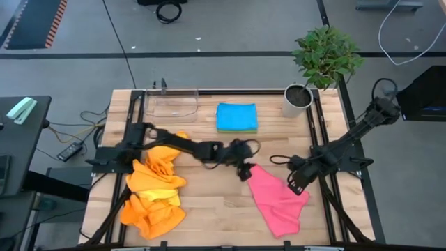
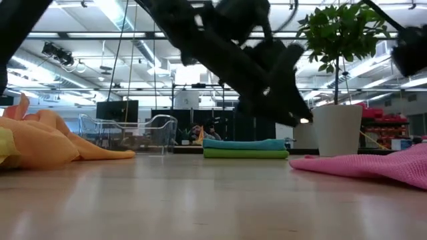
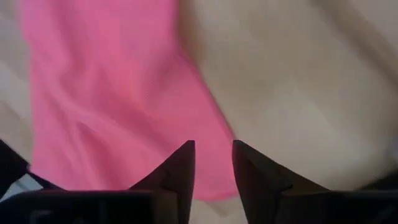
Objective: Fold microfiber towels
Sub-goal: Fold the pink towel
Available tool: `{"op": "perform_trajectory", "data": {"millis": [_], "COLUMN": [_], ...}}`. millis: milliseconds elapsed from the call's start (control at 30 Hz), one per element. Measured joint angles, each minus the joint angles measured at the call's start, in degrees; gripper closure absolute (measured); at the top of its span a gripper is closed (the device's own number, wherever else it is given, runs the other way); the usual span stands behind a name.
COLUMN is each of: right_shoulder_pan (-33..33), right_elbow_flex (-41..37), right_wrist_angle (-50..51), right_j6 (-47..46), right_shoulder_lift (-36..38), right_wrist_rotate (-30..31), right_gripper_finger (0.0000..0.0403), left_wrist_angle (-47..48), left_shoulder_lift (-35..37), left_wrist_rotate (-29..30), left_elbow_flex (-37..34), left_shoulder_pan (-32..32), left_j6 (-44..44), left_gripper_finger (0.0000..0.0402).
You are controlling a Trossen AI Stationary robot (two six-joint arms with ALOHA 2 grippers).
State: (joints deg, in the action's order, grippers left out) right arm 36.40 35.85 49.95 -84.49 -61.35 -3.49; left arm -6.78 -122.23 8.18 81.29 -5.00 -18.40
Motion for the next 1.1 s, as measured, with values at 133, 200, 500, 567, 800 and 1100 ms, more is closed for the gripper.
{"op": "perform_trajectory", "data": {"millis": [133, 200, 500, 567, 800, 1100], "right_shoulder_pan": [4.6, 6.3, 14.8, 16.5, 19.6, 21.1], "right_elbow_flex": [-4.4, -5.2, -5.7, -6.7, -13.9, -16.3], "right_wrist_angle": [-1.4, -1.1, -2.5, -3.5, -17.7, -18.9], "right_j6": [-7.0, -9.8, -16.0, -18.8, -27.7, -28.9], "right_shoulder_lift": [1.6, 1.7, 1.1, 1.3, 1.4, 0.7], "right_wrist_rotate": [-1.7, -2.0, -3.0, -3.0, 0.5, 7.3], "right_gripper_finger": [0.0259, 0.0248, 0.0230, 0.0230, 0.0230, 0.0308], "left_wrist_angle": [3.0, 3.7, 2.9, 2.7, 3.1, 4.8], "left_shoulder_lift": [-5.6, -7.3, -12.2, -12.8, -13.2, -12.3], "left_wrist_rotate": [-4.3, -4.5, -15.4, -15.5, -15.2, -15.8], "left_elbow_flex": [5.1, 6.4, 9.3, 9.3, 9.4, 9.3], "left_shoulder_pan": [2.3, 2.9, 4.6, 4.6, 4.6, 4.5], "left_j6": [8.8, 12.5, 17.8, 18.4, 17.8, 13.7], "left_gripper_finger": [0.0191, 0.0191, 0.0202, 0.0217, 0.0309, 0.0390]}}
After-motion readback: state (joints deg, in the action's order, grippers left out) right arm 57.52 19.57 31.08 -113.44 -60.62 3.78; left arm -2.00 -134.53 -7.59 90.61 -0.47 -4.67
